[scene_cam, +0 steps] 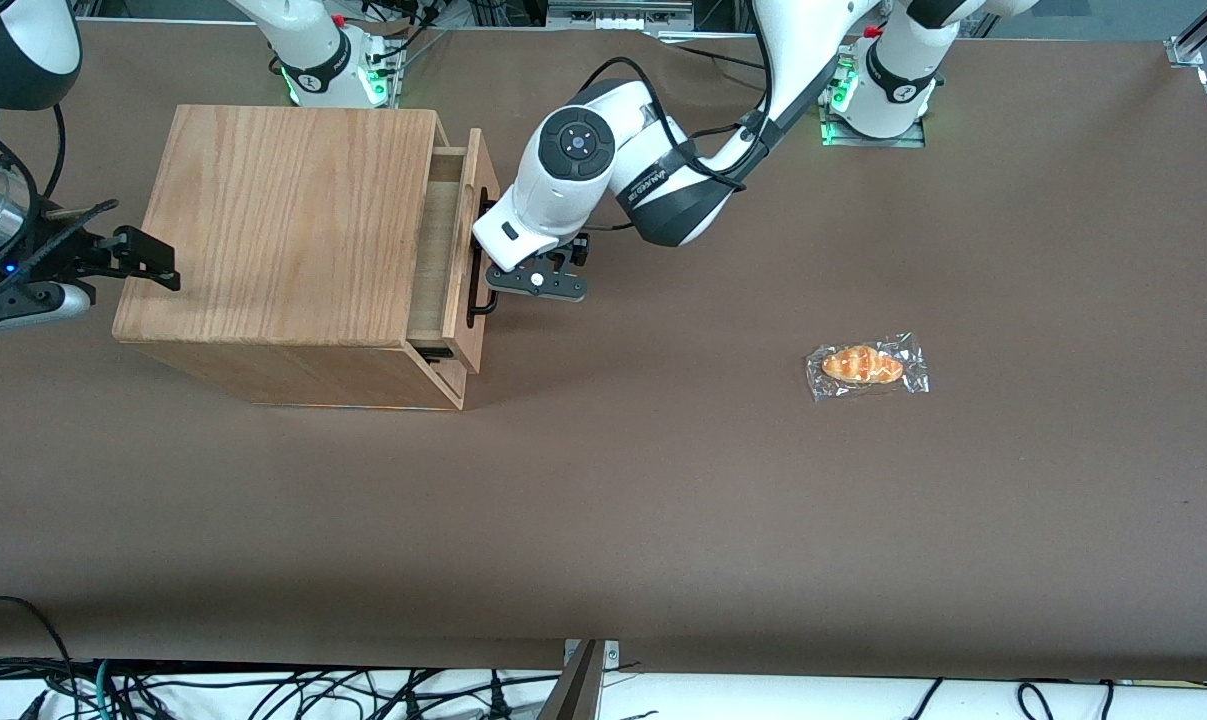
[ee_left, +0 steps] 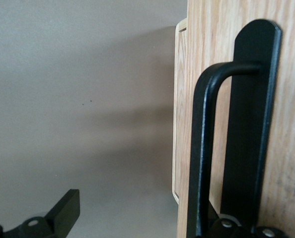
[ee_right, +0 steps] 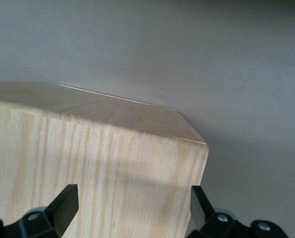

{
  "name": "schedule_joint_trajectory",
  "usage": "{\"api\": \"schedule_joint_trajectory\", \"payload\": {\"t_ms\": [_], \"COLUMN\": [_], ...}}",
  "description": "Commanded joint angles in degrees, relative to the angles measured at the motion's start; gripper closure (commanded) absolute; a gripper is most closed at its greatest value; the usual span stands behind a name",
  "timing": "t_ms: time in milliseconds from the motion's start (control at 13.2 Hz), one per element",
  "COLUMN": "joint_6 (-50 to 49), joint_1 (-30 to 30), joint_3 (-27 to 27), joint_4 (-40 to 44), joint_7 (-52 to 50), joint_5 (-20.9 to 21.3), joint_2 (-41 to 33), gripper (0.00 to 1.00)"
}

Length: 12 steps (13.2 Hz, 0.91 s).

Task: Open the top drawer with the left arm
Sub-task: 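Pull the handle with the left gripper, sliding the drawer out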

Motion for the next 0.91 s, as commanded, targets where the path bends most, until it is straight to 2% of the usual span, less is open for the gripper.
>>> {"api": "schedule_joint_trajectory", "payload": {"t_ms": [0,835], "joint_6": [-3.6,-5.0], "joint_1": [2.3,4.2], "joint_3": [1.5,1.3], "joint_4": [0.9,1.0], "joint_7": [3.0,4.0], "joint_5": [1.6,1.5], "joint_2": [-0.9,-1.7], "gripper": [0.0,0.0]}}
